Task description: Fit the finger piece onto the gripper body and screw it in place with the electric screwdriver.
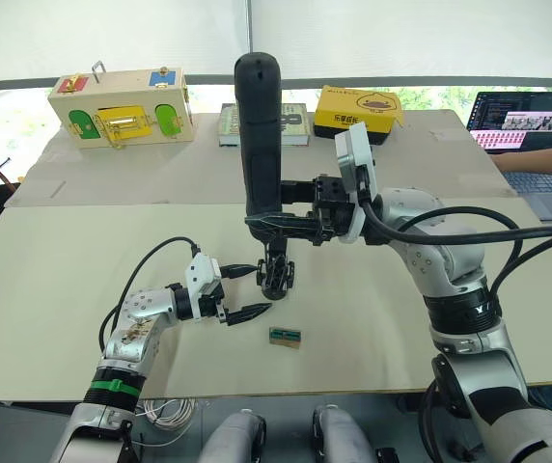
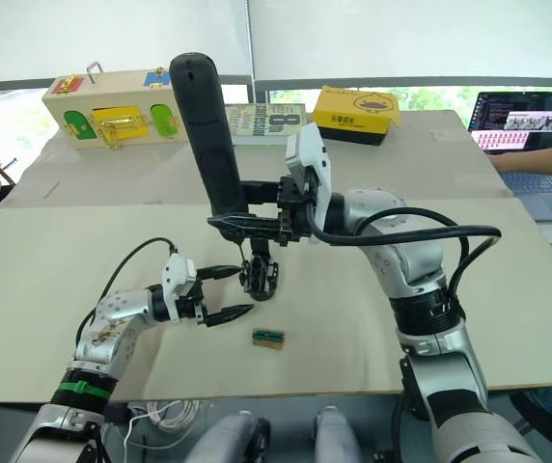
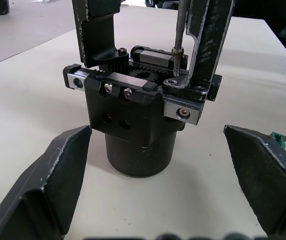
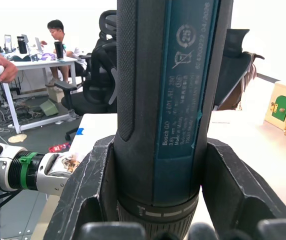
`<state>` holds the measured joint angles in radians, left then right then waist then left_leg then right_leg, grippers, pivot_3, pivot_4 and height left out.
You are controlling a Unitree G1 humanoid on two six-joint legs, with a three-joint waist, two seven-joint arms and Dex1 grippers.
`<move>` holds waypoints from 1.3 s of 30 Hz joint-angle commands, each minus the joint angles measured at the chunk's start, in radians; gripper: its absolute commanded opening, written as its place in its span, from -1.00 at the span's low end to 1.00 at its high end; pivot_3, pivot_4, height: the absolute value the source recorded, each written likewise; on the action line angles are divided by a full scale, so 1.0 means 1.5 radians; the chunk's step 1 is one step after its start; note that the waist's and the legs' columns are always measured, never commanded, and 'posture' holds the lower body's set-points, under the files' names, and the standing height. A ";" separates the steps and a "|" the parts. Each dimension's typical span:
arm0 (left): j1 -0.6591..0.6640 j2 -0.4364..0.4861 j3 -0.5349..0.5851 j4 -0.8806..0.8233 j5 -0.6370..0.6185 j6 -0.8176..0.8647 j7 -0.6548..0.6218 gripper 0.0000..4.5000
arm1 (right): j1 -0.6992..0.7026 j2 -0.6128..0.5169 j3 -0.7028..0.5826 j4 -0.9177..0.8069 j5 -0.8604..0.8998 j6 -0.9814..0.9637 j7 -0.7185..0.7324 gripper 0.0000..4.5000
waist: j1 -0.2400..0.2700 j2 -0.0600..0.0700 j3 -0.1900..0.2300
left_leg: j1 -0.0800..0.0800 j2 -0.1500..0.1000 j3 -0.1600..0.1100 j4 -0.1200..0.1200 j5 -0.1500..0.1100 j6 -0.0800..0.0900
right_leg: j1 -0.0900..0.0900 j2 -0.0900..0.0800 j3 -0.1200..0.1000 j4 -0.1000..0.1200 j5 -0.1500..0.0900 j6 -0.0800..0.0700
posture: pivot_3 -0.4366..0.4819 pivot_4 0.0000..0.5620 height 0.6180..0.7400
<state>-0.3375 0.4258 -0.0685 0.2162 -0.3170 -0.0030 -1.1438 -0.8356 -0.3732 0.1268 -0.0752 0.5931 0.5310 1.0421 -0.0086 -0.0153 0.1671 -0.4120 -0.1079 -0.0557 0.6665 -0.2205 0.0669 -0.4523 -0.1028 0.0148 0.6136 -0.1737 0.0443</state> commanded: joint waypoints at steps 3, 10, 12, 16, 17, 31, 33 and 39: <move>-0.001 -0.002 0.005 -0.004 -0.005 -0.016 0.001 1.00 | -0.003 0.008 -0.014 -0.013 0.000 -0.026 0.007 -0.13 | 0.000 0.000 0.000 | 0.000 0.000 0.000 0.000 0.000 0.000 | 0.000 0.000 0.000 0.000 0.000 0.000 | -0.05 -0.47 1.00; -0.001 -0.002 0.005 -0.004 -0.004 -0.017 0.002 1.00 | -0.002 0.013 -0.014 -0.010 -0.008 -0.031 0.008 -0.13 | -0.001 0.000 0.000 | 0.000 0.000 0.000 0.000 0.000 0.000 | 0.000 0.000 0.000 0.000 0.000 0.000 | -0.05 -0.47 1.00; 0.001 -0.002 0.004 -0.005 -0.004 -0.017 0.003 1.00 | -0.002 0.014 -0.014 -0.009 -0.009 -0.032 0.009 -0.13 | -0.001 0.000 0.000 | 0.000 0.000 0.000 0.000 0.000 0.000 | 0.000 0.000 0.000 0.000 0.000 0.000 | -0.05 -0.47 1.00; 0.004 -0.002 0.003 -0.005 -0.004 -0.018 0.003 1.00 | -0.001 0.015 -0.015 -0.007 -0.012 -0.036 0.007 -0.13 | -0.001 0.000 0.000 | 0.000 0.000 0.000 0.000 0.000 0.000 | 0.000 0.000 0.000 0.001 0.000 0.000 | -0.05 -0.47 1.00; 0.005 -0.002 0.003 -0.005 -0.004 -0.018 0.003 1.00 | -0.001 0.015 -0.015 -0.007 -0.013 -0.037 0.007 -0.13 | -0.001 0.000 0.000 | 0.000 0.000 0.000 0.000 0.000 0.000 | 0.000 0.000 0.000 0.001 0.000 0.000 | -0.05 -0.47 1.00; 0.006 -0.003 0.001 -0.002 -0.002 -0.021 0.004 1.00 | 0.011 0.012 -0.012 -0.011 -0.024 -0.044 0.015 -0.13 | -0.001 0.000 0.000 | 0.000 0.000 0.000 0.000 0.000 0.000 | -0.001 0.000 0.000 0.001 0.000 0.000 | -0.05 -0.47 1.00; 0.006 -0.004 -0.001 0.000 0.000 -0.021 0.004 1.00 | 0.014 0.014 -0.009 -0.014 -0.024 -0.044 0.016 -0.13 | -0.002 0.000 0.000 | 0.000 0.000 0.000 0.000 0.000 0.000 | -0.001 0.000 0.000 0.001 0.000 0.000 | -0.05 -0.47 1.00; -0.006 -0.007 -0.008 0.021 0.015 -0.023 0.012 1.00 | 0.012 0.019 -0.007 -0.016 -0.024 -0.045 0.013 -0.13 | -0.002 0.000 0.000 | 0.000 0.000 0.000 0.000 0.001 -0.001 | -0.001 0.000 0.000 0.001 0.000 -0.001 | -0.05 -0.47 1.00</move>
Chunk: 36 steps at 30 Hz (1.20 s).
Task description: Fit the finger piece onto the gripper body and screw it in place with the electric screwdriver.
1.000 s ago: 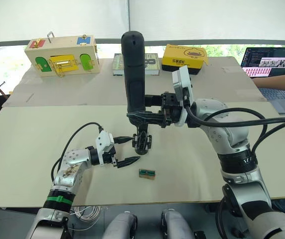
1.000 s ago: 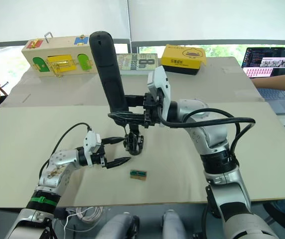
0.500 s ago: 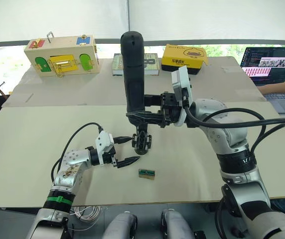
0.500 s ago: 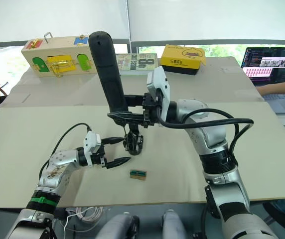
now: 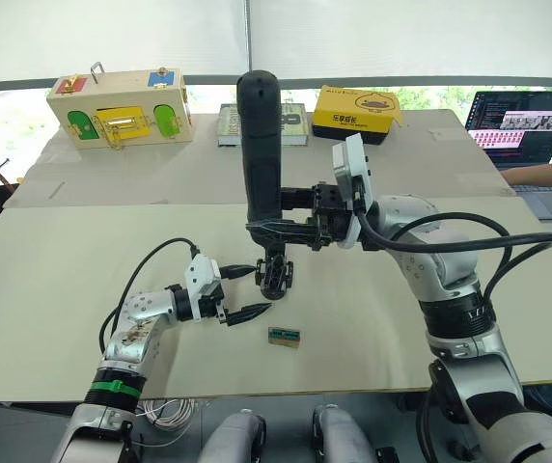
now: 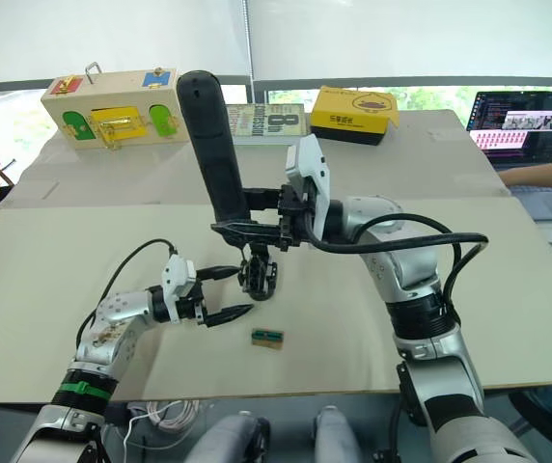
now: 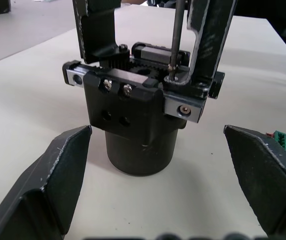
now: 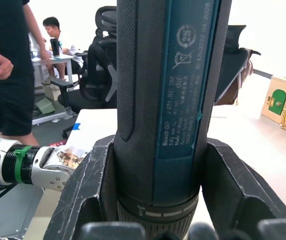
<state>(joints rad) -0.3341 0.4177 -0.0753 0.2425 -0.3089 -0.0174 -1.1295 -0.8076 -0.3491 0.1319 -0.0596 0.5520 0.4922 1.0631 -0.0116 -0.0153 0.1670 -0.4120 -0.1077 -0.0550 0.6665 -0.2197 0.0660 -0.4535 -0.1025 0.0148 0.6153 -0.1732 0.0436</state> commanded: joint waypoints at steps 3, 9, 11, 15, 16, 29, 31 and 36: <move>-0.015 -0.008 -0.017 0.032 0.025 -0.023 0.006 1.00 | -0.005 0.002 -0.010 -0.030 0.003 -0.018 -0.001 -0.13 | 0.000 0.000 0.000 | 0.000 0.000 0.000 0.000 0.000 0.000 | 0.000 0.000 0.000 0.000 0.000 0.000 | -0.05 -0.47 1.00; -0.043 -0.033 -0.029 0.091 0.049 -0.051 0.017 1.00 | -0.001 0.001 -0.008 -0.035 0.003 -0.015 -0.004 -0.13 | 0.002 0.000 0.000 | 0.000 0.000 0.000 0.000 0.000 0.000 | 0.000 0.000 0.000 0.000 0.000 0.000 | -0.05 -0.47 1.00; -0.055 -0.042 -0.031 0.112 0.054 -0.060 0.017 1.00 | 0.000 0.001 -0.008 -0.036 0.003 -0.014 -0.005 -0.13 | 0.001 0.000 0.000 | 0.000 0.000 0.000 0.000 0.000 0.000 | 0.000 0.000 0.000 0.000 0.000 0.000 | -0.05 -0.47 1.00; -0.080 -0.059 -0.034 0.149 0.065 -0.077 0.021 1.00 | 0.002 0.001 -0.007 -0.037 0.001 -0.013 -0.006 -0.13 | 0.002 0.000 0.000 | 0.000 0.000 0.000 0.000 0.000 0.000 | 0.000 0.000 0.000 0.001 0.000 0.000 | -0.05 -0.47 1.00; -0.085 -0.062 -0.034 0.158 0.068 -0.082 0.023 1.00 | 0.002 0.001 -0.007 -0.037 0.001 -0.013 -0.006 -0.13 | 0.002 0.000 0.000 | 0.000 0.000 0.000 0.000 0.000 0.000 | 0.000 0.000 0.000 0.001 0.000 0.000 | -0.05 -0.47 1.00; -0.105 -0.079 -0.040 0.171 0.072 -0.071 0.004 1.00 | 0.002 -0.002 -0.006 -0.032 -0.004 -0.010 -0.006 -0.13 | 0.002 0.000 0.000 | 0.000 0.000 0.000 0.001 0.000 0.000 | 0.000 0.000 0.000 0.001 0.000 0.000 | -0.05 -0.47 1.00; -0.105 -0.079 -0.041 0.170 0.072 -0.067 0.003 1.00 | 0.003 -0.001 -0.006 -0.031 -0.005 -0.011 -0.006 -0.13 | 0.001 0.000 0.000 | 0.000 0.000 0.000 0.001 0.000 0.000 | 0.000 0.000 0.000 0.001 0.000 0.000 | -0.05 -0.47 1.00; -0.101 -0.077 -0.048 0.169 0.080 -0.054 0.006 0.43 | 0.005 0.000 -0.005 -0.030 -0.008 -0.011 -0.008 -0.13 | 0.001 0.000 -0.001 | 0.000 0.000 0.000 0.001 0.000 0.000 | 0.000 0.000 0.000 0.001 0.000 0.000 | -0.05 -0.47 1.00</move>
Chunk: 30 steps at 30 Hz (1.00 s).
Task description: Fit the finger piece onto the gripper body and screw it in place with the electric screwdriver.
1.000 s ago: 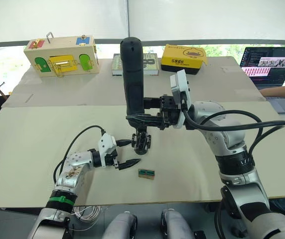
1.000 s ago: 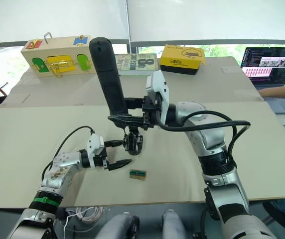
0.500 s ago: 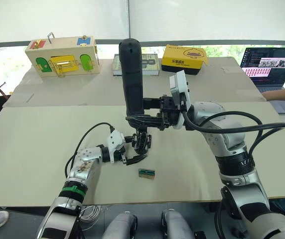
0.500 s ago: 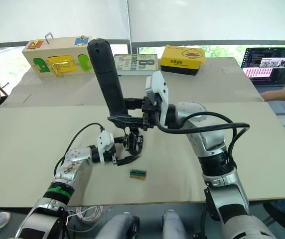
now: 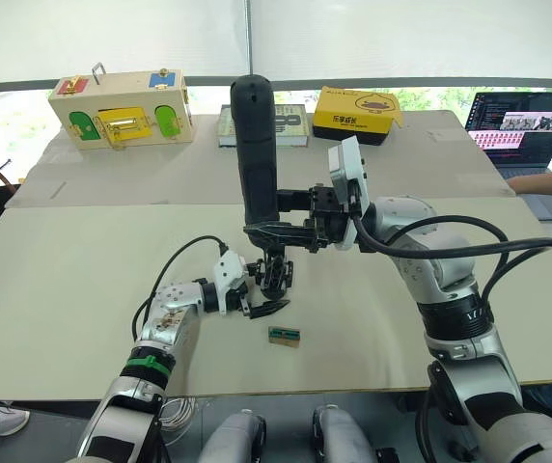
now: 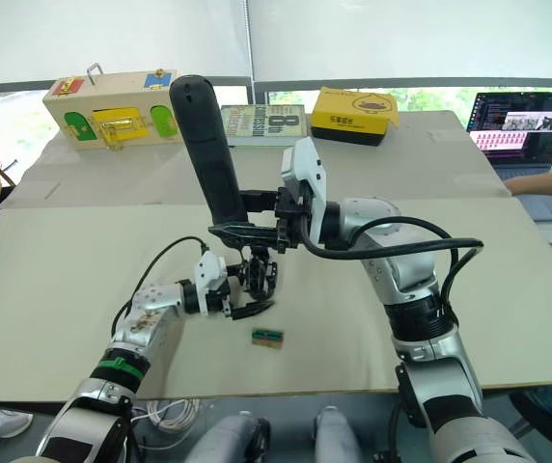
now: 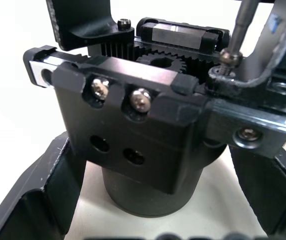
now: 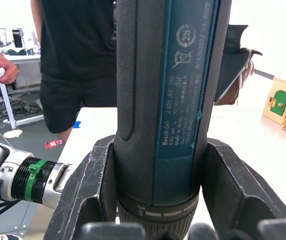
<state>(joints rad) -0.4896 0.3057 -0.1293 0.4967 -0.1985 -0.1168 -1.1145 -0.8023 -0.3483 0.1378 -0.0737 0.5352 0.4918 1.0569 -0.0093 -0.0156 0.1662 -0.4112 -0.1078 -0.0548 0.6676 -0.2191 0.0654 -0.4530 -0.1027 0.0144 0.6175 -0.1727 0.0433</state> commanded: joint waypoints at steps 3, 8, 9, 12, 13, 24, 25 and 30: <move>0.008 0.000 -0.015 -0.004 0.008 0.012 -0.005 0.08 | 0.003 0.000 -0.006 -0.018 0.000 -0.011 -0.004 -0.13 | -0.001 0.000 -0.001 | 0.000 0.000 0.000 0.000 0.000 0.000 | 0.000 0.000 0.000 0.000 0.000 0.000 | -0.05 -0.47 1.00; 0.013 0.000 -0.017 -0.008 0.010 0.011 -0.002 0.08 | 0.010 0.001 0.004 -0.012 -0.011 -0.017 -0.007 -0.13 | -0.001 0.000 -0.001 | 0.000 0.000 0.000 0.000 0.000 0.000 | 0.000 0.000 0.000 0.000 0.000 0.000 | -0.05 -0.47 1.00; 0.015 -0.001 -0.018 -0.010 0.010 0.011 -0.002 0.08 | 0.013 0.002 0.006 -0.011 -0.013 -0.018 -0.009 -0.13 | -0.001 0.000 -0.001 | 0.000 0.000 0.000 0.000 0.000 0.000 | 0.000 0.000 0.000 0.000 0.000 0.000 | -0.05 -0.47 1.00; 0.019 -0.001 -0.021 -0.017 0.012 0.012 0.000 0.08 | 0.024 0.003 0.014 -0.011 -0.019 -0.016 -0.014 -0.13 | -0.001 0.000 -0.002 | 0.001 0.000 0.000 0.000 0.000 0.000 | 0.000 0.000 0.000 0.000 0.000 0.000 | -0.05 -0.47 1.00; 0.020 0.000 -0.021 -0.019 0.013 0.012 0.001 0.08 | 0.028 0.003 0.018 -0.012 -0.021 -0.012 -0.017 -0.13 | -0.001 0.000 -0.003 | 0.001 0.000 0.000 0.000 0.000 0.000 | 0.000 0.000 0.000 0.000 0.000 0.000 | -0.05 -0.47 1.00; 0.031 0.004 -0.020 -0.036 0.014 0.016 0.011 0.08 | 0.068 0.015 0.050 -0.015 -0.035 0.000 -0.055 -0.13 | -0.003 0.000 -0.004 | 0.009 0.001 0.000 -0.001 -0.002 0.001 | 0.010 0.001 -0.001 -0.003 0.000 0.000 | -0.05 -0.47 1.00; 0.033 0.004 -0.020 -0.038 0.014 0.017 0.012 0.08 | 0.071 0.020 0.053 -0.013 -0.036 0.000 -0.060 -0.13 | -0.003 0.000 -0.005 | 0.009 0.001 0.000 -0.001 -0.002 0.001 | 0.010 0.001 0.000 -0.003 0.000 0.000 | -0.05 -0.47 1.00; 0.041 0.004 -0.021 -0.048 0.013 0.022 0.014 0.08 | 0.085 0.035 0.067 -0.006 -0.044 -0.009 -0.071 -0.13 | -0.004 0.000 -0.006 | 0.009 0.001 0.000 -0.001 -0.002 0.001 | 0.010 0.002 0.000 -0.003 0.000 0.000 | -0.05 -0.47 1.00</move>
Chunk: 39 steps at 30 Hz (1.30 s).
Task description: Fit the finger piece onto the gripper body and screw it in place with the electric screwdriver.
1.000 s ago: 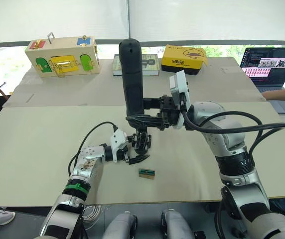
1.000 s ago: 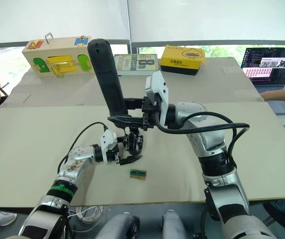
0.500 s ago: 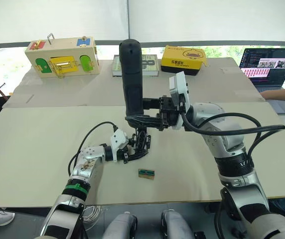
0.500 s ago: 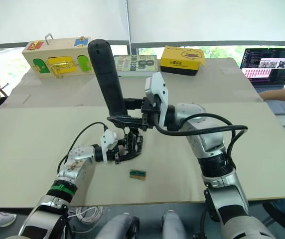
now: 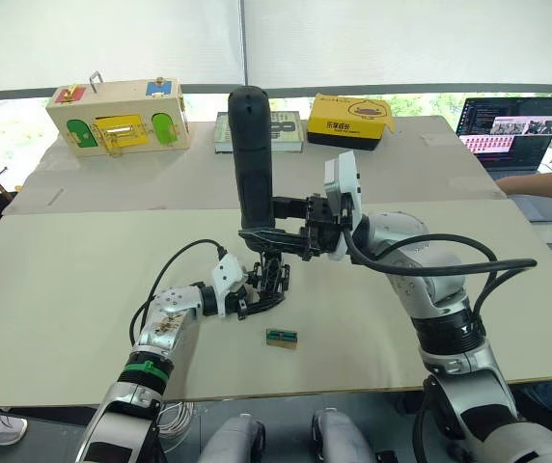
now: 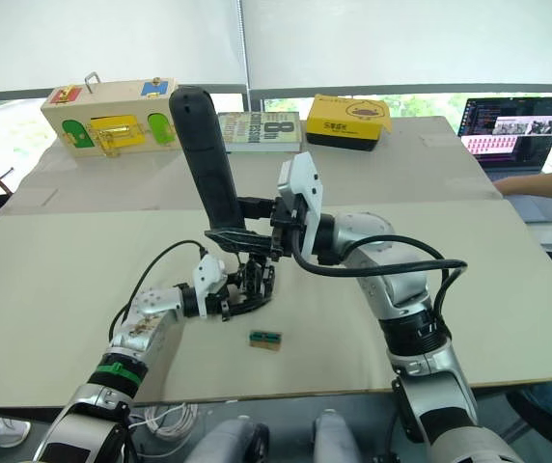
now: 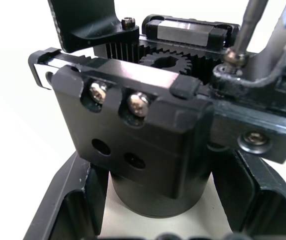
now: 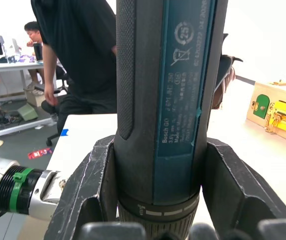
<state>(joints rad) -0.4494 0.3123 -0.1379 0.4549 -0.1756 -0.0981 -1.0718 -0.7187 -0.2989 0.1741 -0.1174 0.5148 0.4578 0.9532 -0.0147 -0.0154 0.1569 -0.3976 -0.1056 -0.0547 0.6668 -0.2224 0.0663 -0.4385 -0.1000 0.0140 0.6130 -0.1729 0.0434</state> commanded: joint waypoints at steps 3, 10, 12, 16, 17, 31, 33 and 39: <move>0.013 -0.001 -0.014 -0.021 -0.002 0.012 -0.013 0.08 | 0.039 0.008 0.051 0.039 -0.044 0.001 -0.003 -0.13 | 0.000 0.000 -0.001 | 0.000 0.000 0.000 0.000 0.000 0.000 | 0.000 0.000 0.000 0.000 0.000 0.000 | -0.05 -0.47 1.00; 0.015 0.001 -0.010 -0.022 -0.002 0.012 -0.015 0.08 | 0.049 0.011 0.057 0.056 -0.061 -0.015 -0.002 -0.13 | 0.000 0.000 -0.005 | 0.003 0.000 0.000 -0.001 -0.001 0.000 | 0.001 0.001 0.000 -0.001 0.000 0.000 | -0.05 -0.47 1.00; 0.016 0.001 -0.008 -0.021 -0.002 0.012 -0.015 0.08 | 0.053 0.010 0.060 0.060 -0.068 -0.021 -0.005 -0.13 | 0.000 0.000 -0.005 | 0.005 0.000 0.000 -0.002 -0.001 0.000 | 0.002 0.000 0.000 -0.001 0.000 0.000 | -0.05 -0.47 1.00; 0.016 -0.001 -0.006 -0.018 -0.001 0.010 -0.014 0.08 | 0.056 0.014 0.062 0.077 -0.084 -0.044 -0.017 -0.13 | 0.000 0.000 -0.007 | 0.006 0.000 0.000 -0.003 -0.001 0.000 | 0.002 0.001 0.000 -0.001 -0.001 0.000 | -0.05 -0.47 1.00; 0.016 -0.002 -0.006 -0.018 -0.001 0.009 -0.014 0.08 | 0.056 0.015 0.062 0.081 -0.086 -0.049 -0.019 -0.13 | 0.000 0.000 -0.008 | 0.006 0.000 0.000 -0.003 -0.001 0.000 | 0.002 0.001 0.000 -0.001 -0.001 0.000 | -0.05 -0.47 1.00; 0.017 -0.002 -0.005 -0.009 -0.001 0.007 -0.011 0.08 | 0.063 0.016 0.052 0.088 -0.076 -0.059 -0.018 -0.13 | 0.000 0.000 -0.010 | 0.007 0.001 0.000 -0.003 -0.001 0.000 | 0.003 0.001 0.000 -0.002 -0.001 0.000 | -0.05 -0.47 1.00; 0.019 -0.002 -0.005 -0.009 0.000 0.007 -0.010 0.08 | 0.064 0.016 0.046 0.078 -0.067 -0.059 -0.013 -0.13 | 0.000 0.000 -0.010 | 0.007 0.001 0.000 -0.003 -0.001 0.000 | 0.003 0.001 0.000 -0.002 -0.001 0.000 | -0.05 -0.47 1.00; 0.019 0.000 -0.005 -0.008 0.002 0.010 -0.008 0.08 | 0.055 0.014 0.019 0.039 -0.036 -0.060 0.007 -0.13 | 0.000 0.000 -0.010 | 0.006 0.001 0.000 -0.003 -0.001 0.000 | 0.003 0.001 0.000 -0.002 -0.001 0.000 | -0.05 -0.47 1.00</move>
<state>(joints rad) -0.4333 0.3125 -0.1324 0.4506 -0.1598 -0.0880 -1.0587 -0.6618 -0.2543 0.1918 -0.0807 0.4673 0.3335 0.9506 -0.0144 -0.0157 0.1422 -0.3883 -0.1048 -0.0546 0.6618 -0.2238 0.0659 -0.4346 -0.0989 0.0142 0.6104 -0.1743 0.0433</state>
